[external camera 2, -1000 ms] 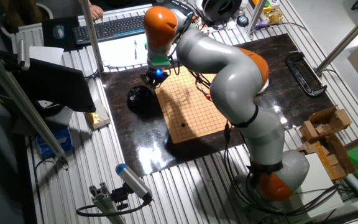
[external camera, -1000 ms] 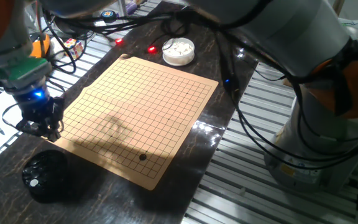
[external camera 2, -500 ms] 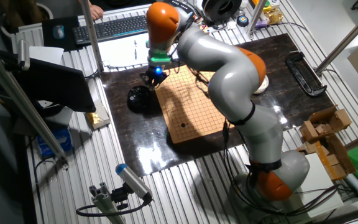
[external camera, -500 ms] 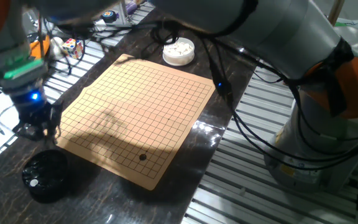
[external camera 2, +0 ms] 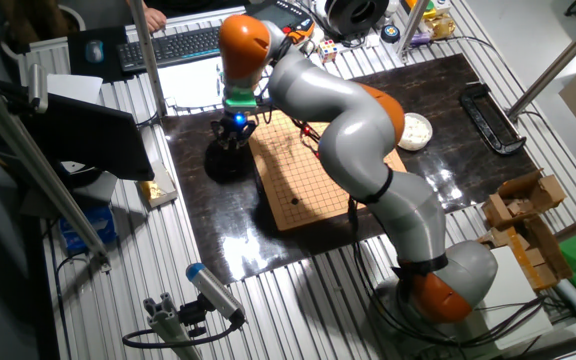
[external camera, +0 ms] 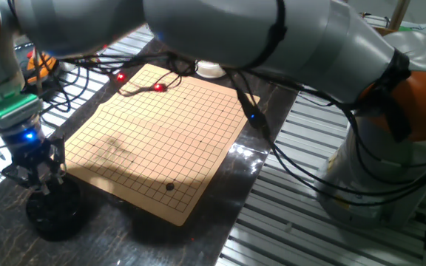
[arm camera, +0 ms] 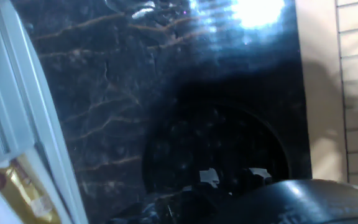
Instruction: Play the first move as black on the 3-4 point in the upper right corner of the Go board
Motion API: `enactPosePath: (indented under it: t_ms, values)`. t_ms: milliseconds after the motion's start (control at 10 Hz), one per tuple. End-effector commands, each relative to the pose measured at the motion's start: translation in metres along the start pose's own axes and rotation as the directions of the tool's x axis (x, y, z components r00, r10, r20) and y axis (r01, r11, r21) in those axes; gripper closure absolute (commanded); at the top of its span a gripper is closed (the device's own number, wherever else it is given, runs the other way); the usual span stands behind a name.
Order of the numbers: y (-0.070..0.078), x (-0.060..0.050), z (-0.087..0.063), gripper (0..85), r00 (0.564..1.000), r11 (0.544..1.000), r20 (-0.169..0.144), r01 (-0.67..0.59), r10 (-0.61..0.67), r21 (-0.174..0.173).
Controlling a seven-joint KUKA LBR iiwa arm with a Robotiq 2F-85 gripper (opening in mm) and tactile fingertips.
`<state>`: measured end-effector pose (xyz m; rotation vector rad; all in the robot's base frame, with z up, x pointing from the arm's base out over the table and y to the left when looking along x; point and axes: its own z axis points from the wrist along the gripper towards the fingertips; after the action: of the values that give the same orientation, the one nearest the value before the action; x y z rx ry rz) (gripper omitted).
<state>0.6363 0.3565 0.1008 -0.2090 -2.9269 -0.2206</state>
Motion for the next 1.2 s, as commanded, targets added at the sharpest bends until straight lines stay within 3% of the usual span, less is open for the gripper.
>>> enactPosePath:
  t_ms: [0, 600, 1100]
  values:
    - [0.001, -0.003, 0.003, 51.0, 1.000, 1.000, -0.002, 0.003, -0.003, 0.000]
    - [0.004, 0.013, 0.020, 45.3, 1.000, 1.000, -0.025, 0.009, -0.009, 0.001]
    - [0.010, 0.021, 0.031, 43.7, 1.000, 1.000, -0.016, 0.000, 0.000, 0.000]
